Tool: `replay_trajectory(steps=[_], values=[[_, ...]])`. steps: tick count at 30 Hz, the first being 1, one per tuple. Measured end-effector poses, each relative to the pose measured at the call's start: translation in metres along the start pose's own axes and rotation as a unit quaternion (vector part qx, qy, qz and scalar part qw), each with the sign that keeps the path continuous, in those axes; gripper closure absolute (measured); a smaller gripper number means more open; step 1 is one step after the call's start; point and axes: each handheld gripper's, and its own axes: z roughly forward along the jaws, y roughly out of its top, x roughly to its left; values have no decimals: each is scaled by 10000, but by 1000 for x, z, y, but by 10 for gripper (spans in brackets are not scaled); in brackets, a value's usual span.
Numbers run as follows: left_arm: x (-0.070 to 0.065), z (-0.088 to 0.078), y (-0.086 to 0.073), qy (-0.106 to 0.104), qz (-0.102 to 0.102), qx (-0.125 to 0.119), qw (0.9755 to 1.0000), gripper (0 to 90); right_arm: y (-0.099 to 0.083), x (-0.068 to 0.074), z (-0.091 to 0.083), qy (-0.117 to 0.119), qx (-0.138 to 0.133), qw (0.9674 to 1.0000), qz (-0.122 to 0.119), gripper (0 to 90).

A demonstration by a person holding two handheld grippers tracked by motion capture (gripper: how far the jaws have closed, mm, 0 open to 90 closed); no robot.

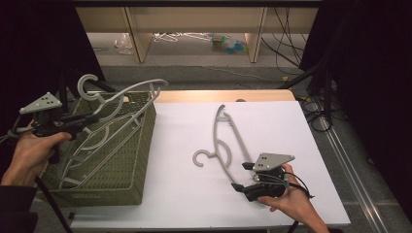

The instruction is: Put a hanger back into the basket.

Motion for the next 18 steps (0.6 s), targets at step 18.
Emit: replay_trajectory(steps=[18], values=[[36,-5,-31,352,-153,120,9992,790,-2,-2,1,-15,57,10000,18,270]])
